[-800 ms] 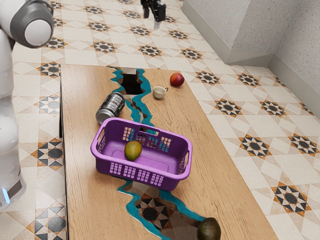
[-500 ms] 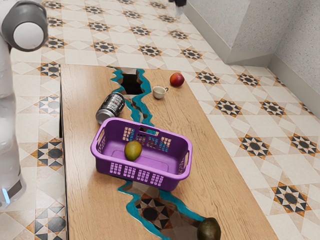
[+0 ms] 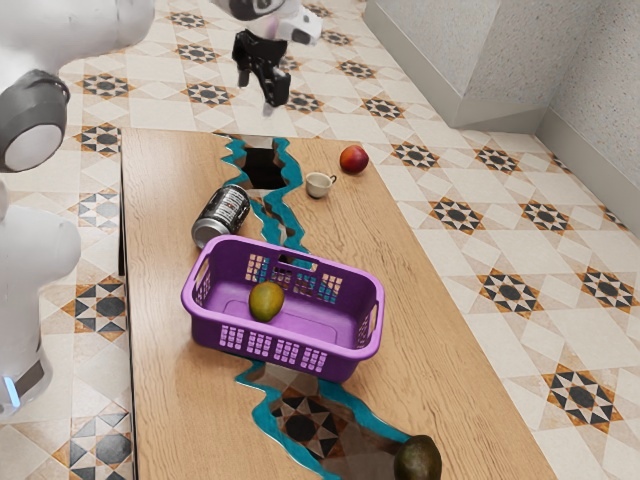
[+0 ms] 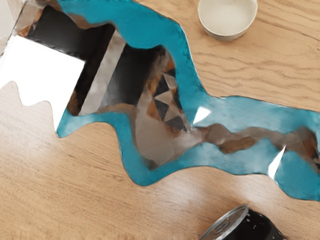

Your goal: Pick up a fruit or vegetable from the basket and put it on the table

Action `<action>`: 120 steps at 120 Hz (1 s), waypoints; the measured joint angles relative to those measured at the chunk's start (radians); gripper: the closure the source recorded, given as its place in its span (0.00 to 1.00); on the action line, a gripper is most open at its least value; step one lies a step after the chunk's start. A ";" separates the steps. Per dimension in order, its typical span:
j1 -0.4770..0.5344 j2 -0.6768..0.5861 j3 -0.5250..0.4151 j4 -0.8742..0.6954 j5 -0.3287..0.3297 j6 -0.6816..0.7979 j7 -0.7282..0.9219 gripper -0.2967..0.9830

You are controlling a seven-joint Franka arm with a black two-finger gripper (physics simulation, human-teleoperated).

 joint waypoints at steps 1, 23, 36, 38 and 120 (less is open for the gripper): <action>0.084 -0.051 -0.071 -0.007 -0.025 0.000 0.003 0.25; 0.632 -0.373 -0.566 -0.056 -0.325 -0.030 0.029 0.25; 0.495 -0.383 -0.543 -0.172 -0.379 -0.009 0.020 0.25; 0.476 -0.382 -0.538 -0.193 -0.384 0.000 0.018 0.25; 0.434 -0.374 -0.516 -0.098 -0.397 -0.038 -0.254 0.25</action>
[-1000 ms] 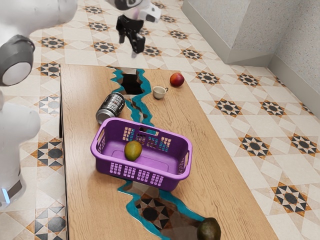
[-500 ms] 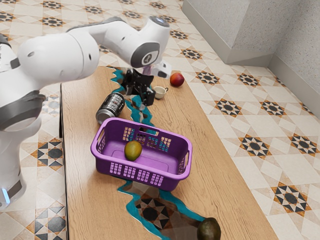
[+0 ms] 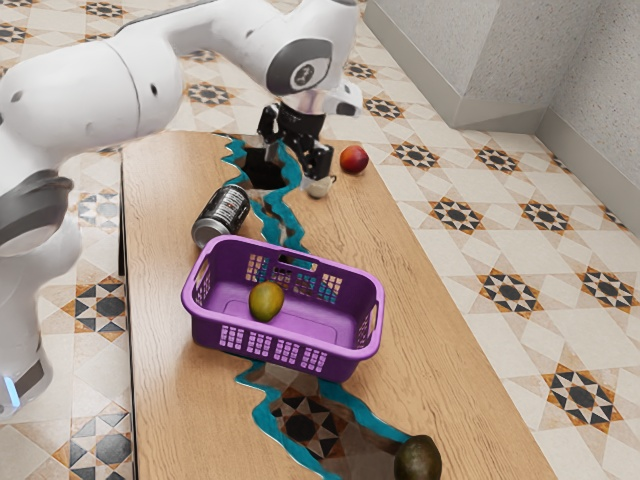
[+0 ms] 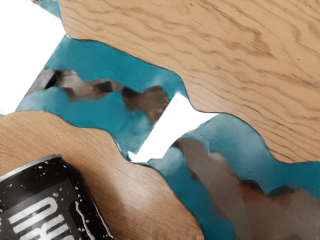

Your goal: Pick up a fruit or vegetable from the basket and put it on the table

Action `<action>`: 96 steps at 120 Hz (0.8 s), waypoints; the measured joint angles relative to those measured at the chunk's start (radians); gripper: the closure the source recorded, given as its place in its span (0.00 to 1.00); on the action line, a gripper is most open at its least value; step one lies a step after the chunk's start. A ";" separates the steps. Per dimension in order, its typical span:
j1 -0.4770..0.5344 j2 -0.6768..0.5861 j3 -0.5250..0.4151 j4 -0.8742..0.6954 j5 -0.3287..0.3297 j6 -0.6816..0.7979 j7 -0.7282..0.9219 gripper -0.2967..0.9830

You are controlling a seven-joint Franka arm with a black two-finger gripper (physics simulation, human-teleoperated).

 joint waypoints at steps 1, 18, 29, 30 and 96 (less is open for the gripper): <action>-0.021 -0.001 0.014 0.002 0.007 -0.007 -0.003 0.25; -0.554 -0.081 0.273 -0.023 0.120 -0.108 -0.070 0.25; -0.814 -0.132 0.283 0.036 0.156 -0.178 -0.135 0.25; -0.812 -0.134 0.262 0.052 0.157 -0.183 -0.142 0.25; -0.532 0.088 0.014 -0.015 0.121 -0.093 -0.457 0.25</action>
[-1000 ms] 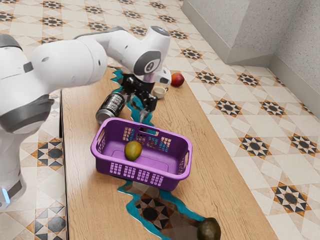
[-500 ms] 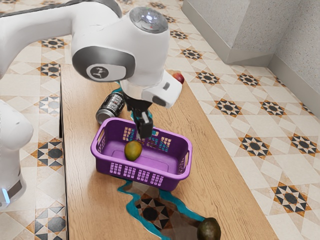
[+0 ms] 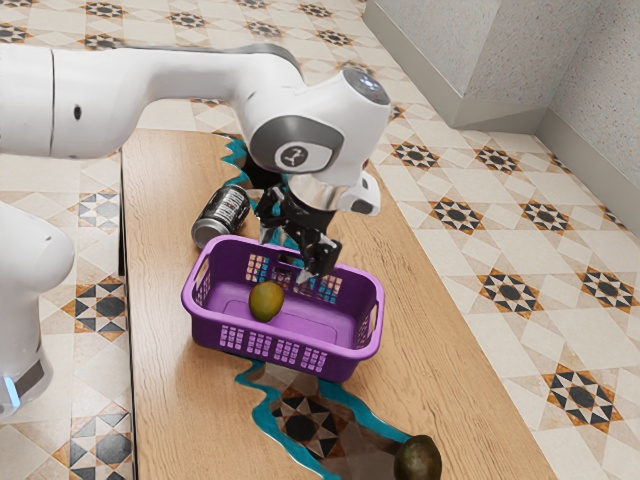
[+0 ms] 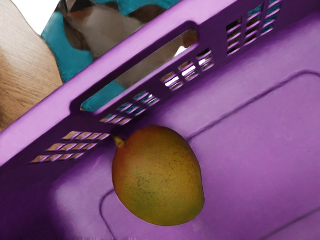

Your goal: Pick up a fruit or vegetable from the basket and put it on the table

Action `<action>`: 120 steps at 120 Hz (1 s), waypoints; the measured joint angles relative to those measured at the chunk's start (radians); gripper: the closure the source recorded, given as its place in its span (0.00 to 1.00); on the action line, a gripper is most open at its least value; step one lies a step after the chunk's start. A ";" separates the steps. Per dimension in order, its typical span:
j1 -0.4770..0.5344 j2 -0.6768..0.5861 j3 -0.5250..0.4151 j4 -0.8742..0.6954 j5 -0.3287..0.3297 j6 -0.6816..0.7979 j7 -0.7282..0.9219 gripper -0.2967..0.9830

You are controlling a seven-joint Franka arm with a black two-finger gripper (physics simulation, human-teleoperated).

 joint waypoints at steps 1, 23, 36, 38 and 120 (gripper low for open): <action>0.000 0.001 0.000 -0.004 0.000 0.001 -0.003 0.25; 0.014 -0.043 0.002 -0.074 -0.003 0.011 -0.057 0.25; 0.022 -0.140 0.017 -0.107 -0.022 0.016 -0.081 0.25; 0.024 -0.158 0.021 -0.113 -0.027 0.016 -0.084 0.25; 0.169 -0.495 -0.045 -0.080 -0.332 -0.174 -0.046 0.25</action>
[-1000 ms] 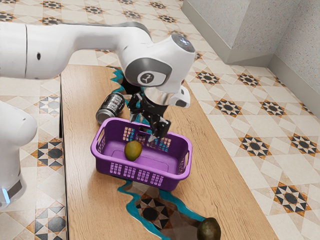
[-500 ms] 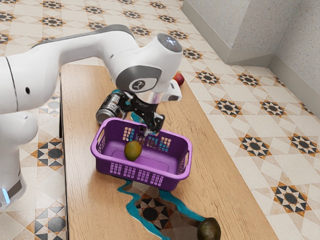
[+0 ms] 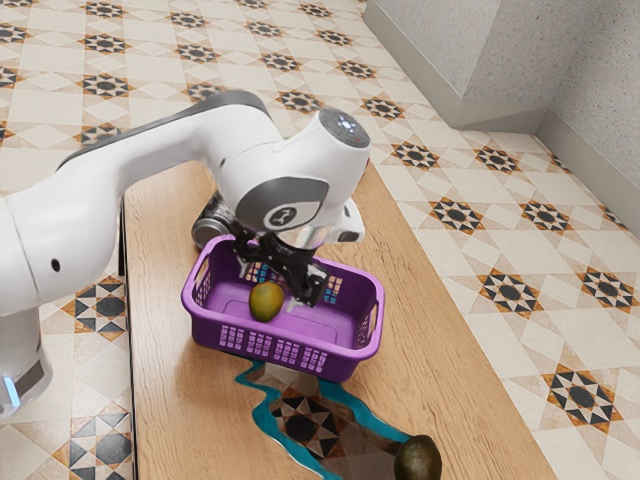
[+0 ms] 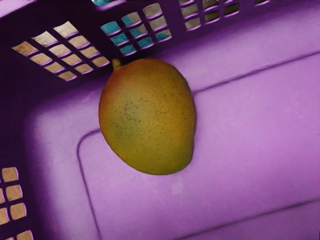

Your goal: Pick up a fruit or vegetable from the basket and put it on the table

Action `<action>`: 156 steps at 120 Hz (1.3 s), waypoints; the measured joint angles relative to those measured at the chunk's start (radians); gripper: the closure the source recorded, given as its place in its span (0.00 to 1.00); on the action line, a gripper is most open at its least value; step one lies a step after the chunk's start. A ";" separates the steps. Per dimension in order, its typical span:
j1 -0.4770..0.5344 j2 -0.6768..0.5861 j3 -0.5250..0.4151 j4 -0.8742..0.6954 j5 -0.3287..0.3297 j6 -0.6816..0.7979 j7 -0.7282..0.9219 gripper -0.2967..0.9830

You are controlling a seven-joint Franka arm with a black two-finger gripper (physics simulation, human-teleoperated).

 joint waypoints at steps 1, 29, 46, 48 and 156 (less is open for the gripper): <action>0.003 0.002 -0.003 0.000 -0.002 0.002 0.001 0.25; 0.051 0.029 -0.052 -0.019 -0.022 0.065 0.015 0.25; 0.067 0.038 -0.068 -0.045 -0.024 0.092 0.021 0.25; 0.069 0.040 -0.070 -0.045 -0.024 0.096 0.022 0.25; 0.119 0.054 -0.142 -0.100 -0.059 0.156 0.040 0.27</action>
